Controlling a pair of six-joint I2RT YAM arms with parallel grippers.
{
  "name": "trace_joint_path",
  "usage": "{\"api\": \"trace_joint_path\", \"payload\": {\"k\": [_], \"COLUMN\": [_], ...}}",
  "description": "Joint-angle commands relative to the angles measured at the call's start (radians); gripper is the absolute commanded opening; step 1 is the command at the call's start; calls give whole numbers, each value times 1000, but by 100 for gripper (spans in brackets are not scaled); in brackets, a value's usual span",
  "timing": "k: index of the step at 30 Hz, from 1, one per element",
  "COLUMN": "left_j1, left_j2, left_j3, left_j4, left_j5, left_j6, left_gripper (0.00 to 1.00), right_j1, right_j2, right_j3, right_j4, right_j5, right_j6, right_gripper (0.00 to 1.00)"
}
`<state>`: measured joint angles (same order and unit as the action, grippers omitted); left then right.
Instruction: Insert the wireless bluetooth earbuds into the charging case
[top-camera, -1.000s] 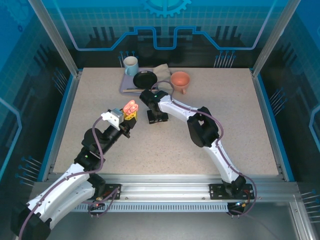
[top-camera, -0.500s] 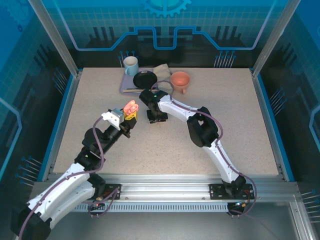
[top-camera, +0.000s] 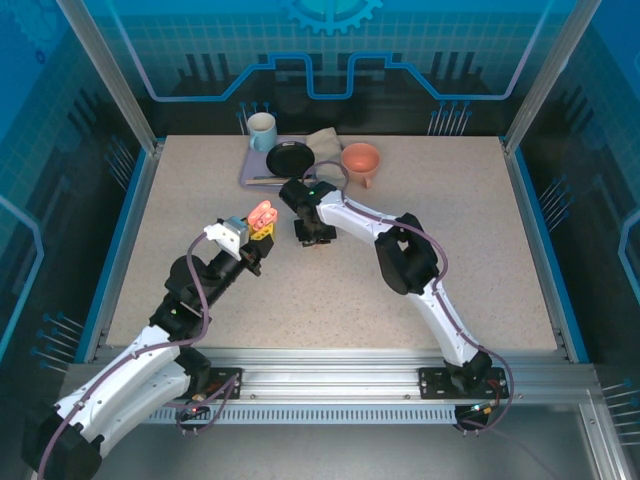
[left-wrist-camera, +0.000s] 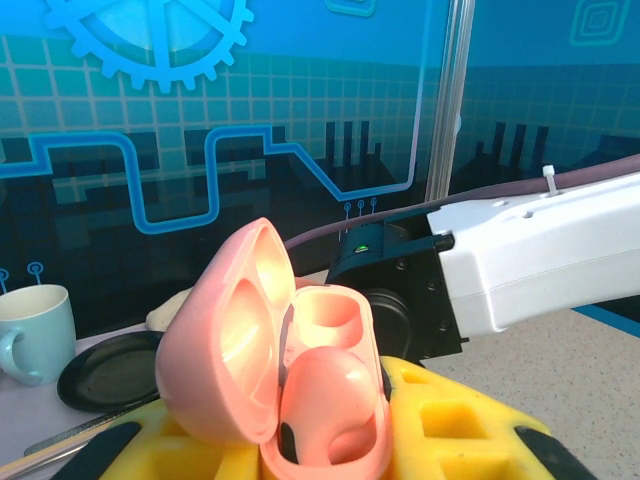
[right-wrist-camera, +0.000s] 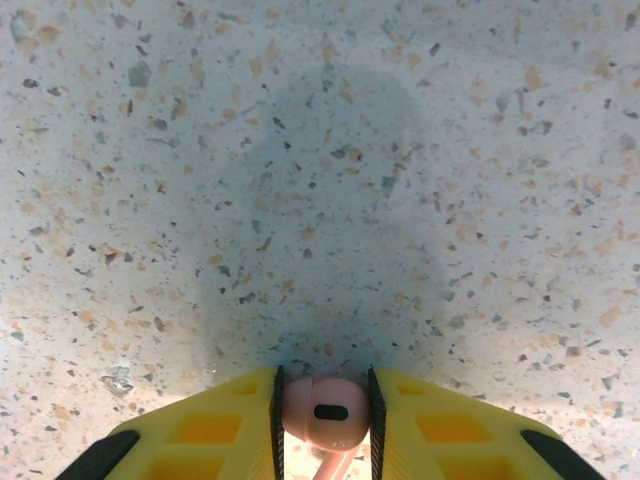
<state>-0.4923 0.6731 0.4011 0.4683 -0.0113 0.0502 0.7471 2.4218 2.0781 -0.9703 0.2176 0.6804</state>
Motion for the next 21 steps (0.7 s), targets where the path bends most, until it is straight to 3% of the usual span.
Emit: {"api": "trace_joint_path", "payload": {"k": [1, 12, 21], "left_j1": [11, 13, 13], "left_j2": [-3, 3, 62], "left_j3": [-14, 3, 41], "left_j4": [29, -10, -39], "left_j5": [11, 39, 140], "left_j6": [-18, -15, -16], "left_gripper": [0, 0, 0], "right_j1": [-7, -30, -42], "right_j2": [-69, -365, -720], "right_j3": [-59, -359, -553], "right_j4": [-3, 172, 340], "right_j5": [43, 83, 118], "right_j6": [10, 9, -61], "right_gripper": [27, 26, 26]}}
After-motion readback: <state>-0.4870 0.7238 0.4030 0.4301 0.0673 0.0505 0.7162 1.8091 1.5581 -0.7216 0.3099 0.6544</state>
